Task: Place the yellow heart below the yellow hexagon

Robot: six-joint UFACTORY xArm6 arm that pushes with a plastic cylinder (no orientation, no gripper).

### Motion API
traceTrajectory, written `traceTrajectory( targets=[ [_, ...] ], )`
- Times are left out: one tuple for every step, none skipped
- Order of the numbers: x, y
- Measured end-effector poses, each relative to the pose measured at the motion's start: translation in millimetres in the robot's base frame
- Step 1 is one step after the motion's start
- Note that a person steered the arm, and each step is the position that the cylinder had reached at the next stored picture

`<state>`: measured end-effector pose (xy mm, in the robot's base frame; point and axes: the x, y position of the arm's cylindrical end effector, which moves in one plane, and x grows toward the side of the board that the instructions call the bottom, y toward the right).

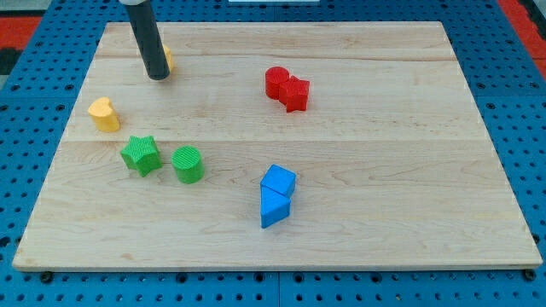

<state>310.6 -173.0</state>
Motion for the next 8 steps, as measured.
traceTrajectory(
  targets=[
    [-24.2,18.4],
    [3.1,56.3],
    [64.2,48.2],
    [134.9,7.9],
    [135.7,-45.5],
    [134.6,-65.1],
    [114.9,-90.9],
    [103.8,-57.5]
  ],
)
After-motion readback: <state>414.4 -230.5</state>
